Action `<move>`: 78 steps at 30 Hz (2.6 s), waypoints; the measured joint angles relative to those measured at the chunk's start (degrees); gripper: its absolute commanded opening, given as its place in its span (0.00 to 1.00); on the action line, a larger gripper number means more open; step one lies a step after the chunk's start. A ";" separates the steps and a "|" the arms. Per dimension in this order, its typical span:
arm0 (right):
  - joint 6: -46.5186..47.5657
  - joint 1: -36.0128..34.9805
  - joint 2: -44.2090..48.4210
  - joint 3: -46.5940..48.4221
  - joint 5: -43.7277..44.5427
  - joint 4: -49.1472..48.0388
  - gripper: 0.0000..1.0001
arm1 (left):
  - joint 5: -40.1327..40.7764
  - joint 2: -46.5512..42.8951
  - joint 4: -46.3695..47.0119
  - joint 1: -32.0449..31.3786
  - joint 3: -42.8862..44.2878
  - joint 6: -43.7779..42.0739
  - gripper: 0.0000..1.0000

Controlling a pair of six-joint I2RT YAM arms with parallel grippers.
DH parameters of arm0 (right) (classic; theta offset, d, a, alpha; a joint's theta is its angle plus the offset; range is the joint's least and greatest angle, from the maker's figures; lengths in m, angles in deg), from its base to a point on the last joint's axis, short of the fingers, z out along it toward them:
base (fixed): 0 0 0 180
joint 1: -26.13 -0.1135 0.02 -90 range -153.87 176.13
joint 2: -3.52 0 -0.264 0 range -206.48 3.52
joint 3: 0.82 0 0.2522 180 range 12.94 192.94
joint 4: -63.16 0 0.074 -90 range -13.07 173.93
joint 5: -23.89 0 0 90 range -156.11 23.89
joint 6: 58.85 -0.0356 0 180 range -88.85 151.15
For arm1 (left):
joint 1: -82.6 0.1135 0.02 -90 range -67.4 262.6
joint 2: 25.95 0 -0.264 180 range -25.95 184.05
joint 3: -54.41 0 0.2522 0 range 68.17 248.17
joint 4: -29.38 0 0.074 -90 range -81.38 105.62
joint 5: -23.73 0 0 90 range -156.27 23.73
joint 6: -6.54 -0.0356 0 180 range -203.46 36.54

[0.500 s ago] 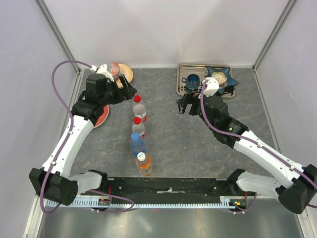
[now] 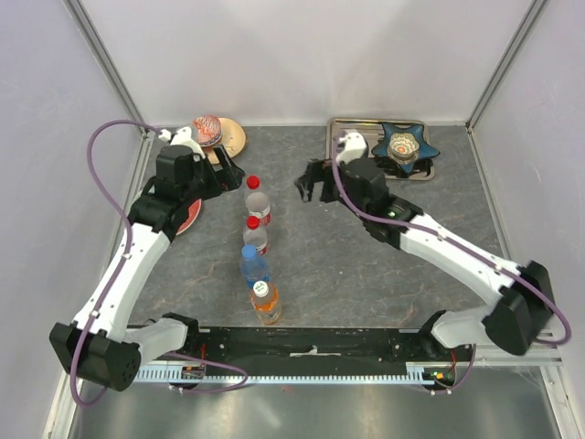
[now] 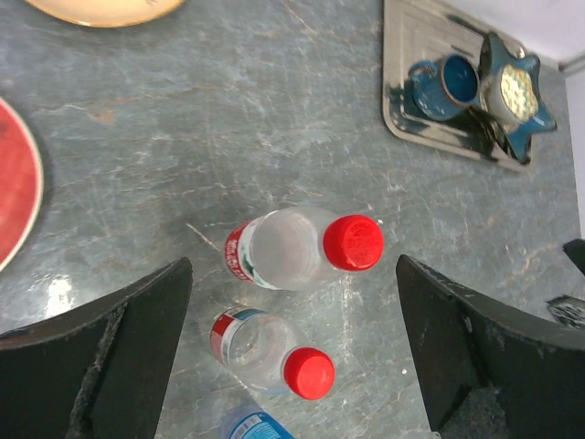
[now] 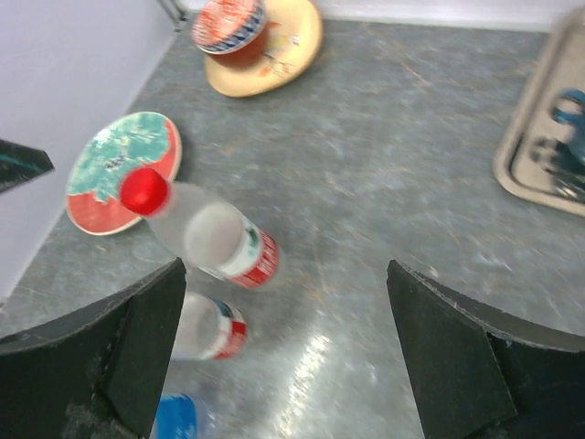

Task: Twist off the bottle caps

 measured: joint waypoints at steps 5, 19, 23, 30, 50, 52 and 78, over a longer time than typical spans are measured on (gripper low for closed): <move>1.14 -4.31 -10.69 11.13 -0.76 -1.14 0.98 | 7.30 -5.25 -3.21 0.04 -0.15 2.32 1.00; 3.89 -8.09 -27.93 25.77 -0.72 -1.01 0.98 | 14.58 -9.51 -8.92 0.39 -0.24 3.41 1.00; 4.09 -8.13 -31.17 27.80 0.20 0.04 0.98 | 14.75 -10.12 -9.11 0.52 -0.79 3.41 1.00; 4.09 -8.13 -34.32 29.29 1.29 0.61 0.87 | 14.73 -10.23 -9.66 0.55 -1.99 3.43 1.00; 5.14 -7.58 -30.01 24.48 8.26 -1.03 0.40 | 14.67 -9.60 -9.35 0.55 -2.60 3.43 0.99; 4.94 -6.08 -25.99 23.04 9.29 0.59 0.32 | 14.16 -8.04 -8.98 0.55 -1.25 3.41 0.99; -10.69 14.21 6.67 15.21 -33.03 10.43 0.00 | -66.31 16.17 35.43 -8.07 16.20 4.90 1.00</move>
